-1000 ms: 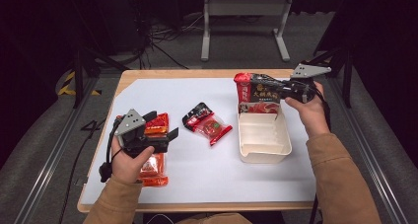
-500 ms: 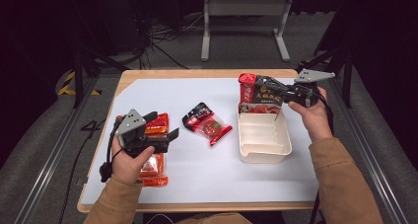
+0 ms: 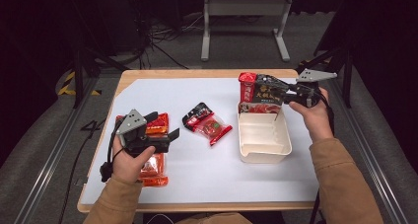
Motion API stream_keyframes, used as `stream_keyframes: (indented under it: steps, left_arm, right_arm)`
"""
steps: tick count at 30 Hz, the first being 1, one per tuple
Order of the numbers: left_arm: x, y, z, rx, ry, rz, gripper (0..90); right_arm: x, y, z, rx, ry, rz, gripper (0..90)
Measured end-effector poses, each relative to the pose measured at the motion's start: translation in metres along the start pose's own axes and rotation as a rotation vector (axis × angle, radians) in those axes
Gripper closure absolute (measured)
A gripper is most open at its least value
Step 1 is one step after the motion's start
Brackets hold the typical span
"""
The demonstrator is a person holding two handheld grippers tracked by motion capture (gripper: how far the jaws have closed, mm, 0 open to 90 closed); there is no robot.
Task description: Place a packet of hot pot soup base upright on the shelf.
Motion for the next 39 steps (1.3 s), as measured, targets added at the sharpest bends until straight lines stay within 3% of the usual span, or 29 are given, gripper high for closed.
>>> stream_keyframes:
  steps: [3,5,10,24,39]
  left_arm:
    - [0.000,0.000,0.000,0.000,0.001,-0.002,4.5]
    - [0.001,0.001,0.000,0.008,-0.004,-0.004,4.2]
    - [0.002,0.001,0.000,0.010,0.009,-0.001,3.7]
    - [0.007,0.004,0.002,0.046,-0.006,0.011,5.2]
    - [0.017,0.002,0.013,0.079,-0.009,0.008,8.2]
  right_arm:
    - [-0.001,0.001,0.001,0.007,0.004,-0.004,52.3]
    - [-0.002,0.002,0.003,0.016,0.006,-0.038,45.0]
    - [-0.002,0.004,0.010,0.017,0.010,-0.056,40.5]
    - [0.004,-0.003,0.040,-0.011,0.037,-0.063,38.3]
    - [0.035,-0.014,0.068,-0.050,-0.005,-0.070,39.7]
Point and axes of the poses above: each handheld gripper's, and its own axes: z roughly backward along the jaws, y roughly out of its underside, x roughly to its left, the point moved 10 cm from there along -z, roughly forward along the jaws, and after that the axes turned 8 degrees about z, right-handed, at the moved point
